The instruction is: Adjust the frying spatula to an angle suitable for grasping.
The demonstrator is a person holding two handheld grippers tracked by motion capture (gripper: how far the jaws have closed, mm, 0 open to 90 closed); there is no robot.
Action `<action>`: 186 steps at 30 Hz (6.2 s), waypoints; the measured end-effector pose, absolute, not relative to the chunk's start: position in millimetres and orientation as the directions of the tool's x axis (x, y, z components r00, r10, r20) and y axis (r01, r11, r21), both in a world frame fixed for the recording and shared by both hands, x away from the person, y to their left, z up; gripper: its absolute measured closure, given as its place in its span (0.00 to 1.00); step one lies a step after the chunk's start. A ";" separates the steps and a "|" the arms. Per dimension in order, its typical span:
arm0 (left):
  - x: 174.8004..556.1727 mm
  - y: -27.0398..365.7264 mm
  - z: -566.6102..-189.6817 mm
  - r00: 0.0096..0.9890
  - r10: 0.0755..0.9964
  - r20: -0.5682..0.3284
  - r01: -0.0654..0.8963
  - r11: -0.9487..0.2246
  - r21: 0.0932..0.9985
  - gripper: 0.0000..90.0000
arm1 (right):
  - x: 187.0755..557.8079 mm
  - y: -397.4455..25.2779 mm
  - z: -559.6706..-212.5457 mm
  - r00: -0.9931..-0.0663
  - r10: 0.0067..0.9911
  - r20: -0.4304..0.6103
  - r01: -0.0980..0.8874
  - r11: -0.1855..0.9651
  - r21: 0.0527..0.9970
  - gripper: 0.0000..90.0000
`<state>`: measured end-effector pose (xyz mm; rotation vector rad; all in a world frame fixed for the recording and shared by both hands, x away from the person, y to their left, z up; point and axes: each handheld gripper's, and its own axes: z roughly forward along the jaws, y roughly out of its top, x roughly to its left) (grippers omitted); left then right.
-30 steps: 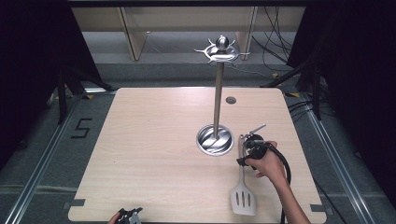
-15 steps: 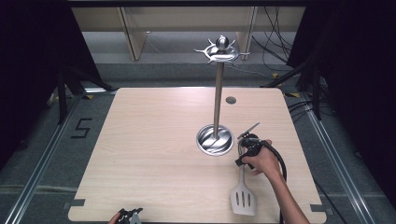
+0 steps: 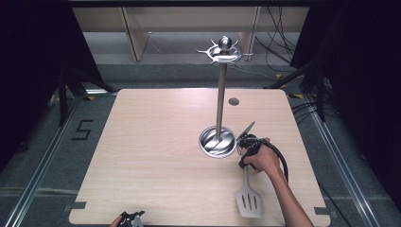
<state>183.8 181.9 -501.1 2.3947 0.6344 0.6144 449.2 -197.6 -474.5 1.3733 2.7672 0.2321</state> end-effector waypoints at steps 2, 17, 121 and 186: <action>183.5 182.9 -499.8 0.791 0.556 0.257 0.297 -0.715 0.633 0.21 | 450.0 -196.4 -473.5 -0.617 0.786 0.033 0.782 0.608 0.133 0.63; 183.4 182.6 -499.9 0.787 0.555 0.268 0.295 -0.721 0.627 0.21 | 456.0 -219.7 -471.8 -0.630 0.775 0.056 0.776 0.625 0.087 0.82; 182.5 181.9 -498.1 0.805 0.535 0.254 0.290 -0.730 0.619 0.21 | 399.7 -208.5 -278.5 -0.725 0.685 -0.064 0.308 0.406 0.860 0.85; 181.6 180.7 -499.1 0.793 0.543 0.277 0.284 -0.731 0.620 0.21 | 417.0 -180.9 -265.2 -0.703 0.707 -0.077 0.337 0.427 0.839 0.84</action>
